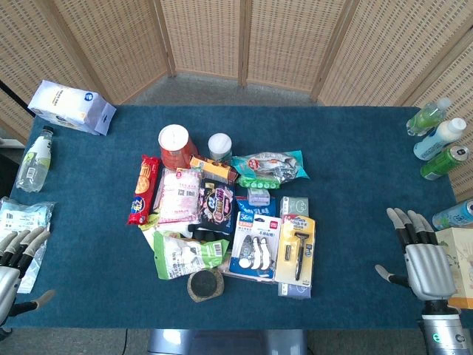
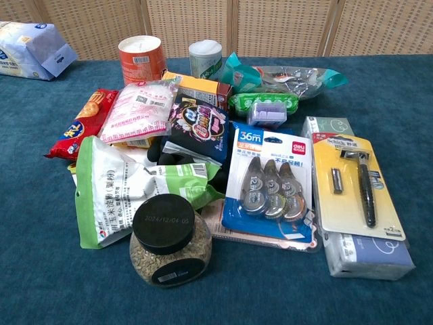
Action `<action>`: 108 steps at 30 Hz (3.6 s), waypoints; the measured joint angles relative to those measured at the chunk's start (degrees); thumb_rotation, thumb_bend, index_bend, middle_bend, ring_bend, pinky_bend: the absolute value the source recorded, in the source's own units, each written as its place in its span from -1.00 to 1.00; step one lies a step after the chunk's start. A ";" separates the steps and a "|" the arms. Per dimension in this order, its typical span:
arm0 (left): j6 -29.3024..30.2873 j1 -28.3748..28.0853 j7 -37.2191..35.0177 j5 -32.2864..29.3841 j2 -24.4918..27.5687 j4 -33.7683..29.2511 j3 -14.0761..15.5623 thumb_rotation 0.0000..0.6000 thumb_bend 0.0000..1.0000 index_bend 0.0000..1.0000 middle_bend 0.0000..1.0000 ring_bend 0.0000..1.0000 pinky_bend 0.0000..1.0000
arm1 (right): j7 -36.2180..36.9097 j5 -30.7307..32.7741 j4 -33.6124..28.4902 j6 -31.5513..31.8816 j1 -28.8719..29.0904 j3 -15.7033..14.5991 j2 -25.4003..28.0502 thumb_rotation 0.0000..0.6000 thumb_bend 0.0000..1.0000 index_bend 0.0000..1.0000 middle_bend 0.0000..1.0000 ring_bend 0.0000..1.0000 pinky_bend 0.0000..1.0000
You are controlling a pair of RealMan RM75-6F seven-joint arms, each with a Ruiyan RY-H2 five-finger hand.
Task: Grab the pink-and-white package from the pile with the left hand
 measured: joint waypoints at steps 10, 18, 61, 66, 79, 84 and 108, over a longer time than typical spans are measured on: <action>-1.56 -1.36 -0.48 -0.42 0.46 0.77 -0.41 1.00 -0.66 -1.00 -1.00 -1.00 -1.00 | 3.27 1.06 0.34 -1.52 0.27 0.56 0.31 1.00 -0.77 -1.00 -1.00 -0.93 -0.77; -6.04 -4.80 -1.09 -1.04 2.00 2.29 -1.41 1.00 -0.66 -1.00 -1.00 -1.00 -1.00 | 3.53 1.91 0.44 -1.28 -0.29 0.92 0.68 1.00 -0.77 -1.00 -1.00 -0.93 -0.77; -45.70 -44.96 11.55 -15.17 -25.82 26.38 -15.51 1.00 -0.66 -1.00 -1.00 -1.00 -1.00 | 3.91 3.68 -2.05 5.87 -5.68 2.47 3.96 1.00 -0.77 -1.00 -1.00 -0.93 -0.77; -50.69 -48.62 15.97 -20.14 -27.91 28.23 -15.92 1.00 -0.66 -0.86 -1.00 -0.84 -1.00 | 5.37 2.94 -1.61 7.36 -6.77 2.44 4.47 1.00 -0.77 -1.00 -1.00 -0.93 -0.77; -48.97 -51.22 20.05 -27.99 -28.97 26.07 -16.31 1.00 -0.66 0.33 0.45 0.70 0.34 | 6.62 1.59 -1.05 7.46 -7.18 2.58 4.45 1.00 -0.77 -1.00 -1.00 -0.93 -0.77; -46.14 -49.83 16.32 -27.69 -26.62 23.56 -16.50 1.00 -0.66 0.37 0.50 0.75 0.40 | 6.75 1.51 -1.05 7.03 -6.98 2.74 4.43 1.00 -0.77 -1.00 -1.00 -0.93 -0.77; -6.66 -31.52 -14.75 -9.61 -13.20 10.56 -18.04 1.00 -0.66 0.30 0.46 0.73 0.36 | 7.69 0.42 1.53 2.96 -4.13 2.92 0.51 1.00 -0.77 -1.00 -1.00 -0.93 -0.77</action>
